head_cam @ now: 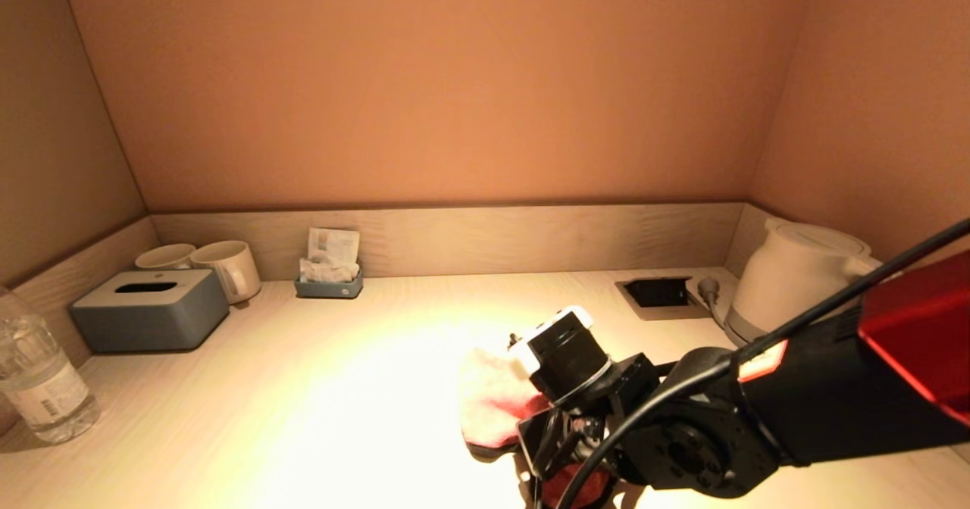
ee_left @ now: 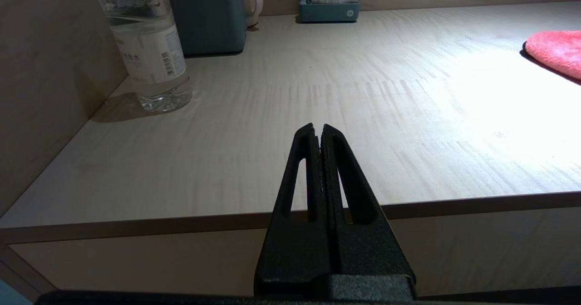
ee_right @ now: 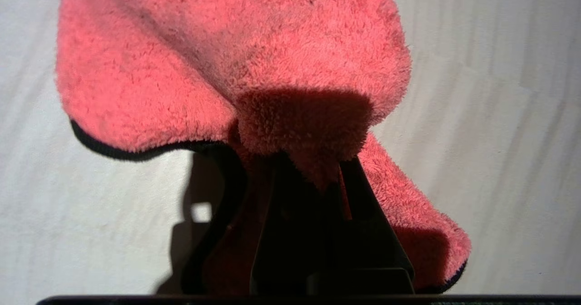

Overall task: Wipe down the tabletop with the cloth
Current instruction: Sweep the stains on the table

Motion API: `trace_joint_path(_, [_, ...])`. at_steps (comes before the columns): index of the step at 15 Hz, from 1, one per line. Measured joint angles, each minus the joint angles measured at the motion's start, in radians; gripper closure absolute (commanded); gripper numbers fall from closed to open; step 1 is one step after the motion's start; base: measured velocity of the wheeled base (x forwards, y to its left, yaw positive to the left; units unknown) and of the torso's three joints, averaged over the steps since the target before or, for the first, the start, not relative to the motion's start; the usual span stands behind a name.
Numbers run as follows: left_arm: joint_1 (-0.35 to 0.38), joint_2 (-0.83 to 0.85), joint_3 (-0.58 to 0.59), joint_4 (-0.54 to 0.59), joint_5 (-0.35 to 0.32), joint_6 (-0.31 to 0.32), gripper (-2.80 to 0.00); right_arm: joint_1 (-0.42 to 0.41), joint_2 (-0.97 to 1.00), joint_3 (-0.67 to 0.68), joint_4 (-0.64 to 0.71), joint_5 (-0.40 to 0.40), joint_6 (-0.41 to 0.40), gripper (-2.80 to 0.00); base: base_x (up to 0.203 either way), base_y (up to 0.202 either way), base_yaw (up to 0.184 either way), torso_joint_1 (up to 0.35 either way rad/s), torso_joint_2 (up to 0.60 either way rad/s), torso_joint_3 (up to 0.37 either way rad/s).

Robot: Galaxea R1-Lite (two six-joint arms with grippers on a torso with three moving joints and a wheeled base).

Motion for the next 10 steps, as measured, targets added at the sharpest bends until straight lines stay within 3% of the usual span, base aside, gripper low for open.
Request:
trace_joint_path(3, [0.001, 0.000, 0.001, 0.000, 0.000, 0.000, 0.00, -0.051, 0.033, -0.026, -0.037, 0.004, -0.037, 0.00, 0.000, 0.000, 0.000, 0.000, 0.00, 0.000])
trace_joint_path(6, [0.001, 0.000, 0.001, 0.000, 0.000, 0.000, 0.00, -0.063, 0.150, -0.139, -0.095, 0.004, -0.066, 0.00, 0.000, 0.000, 0.000, 0.000, 0.00, 0.000])
trace_joint_path(10, [0.001, 0.000, 0.001, 0.000, 0.000, 0.000, 0.00, 0.033, 0.293, -0.325, -0.124, -0.002, -0.074, 0.00, 0.000, 0.000, 0.000, 0.000, 0.00, 0.000])
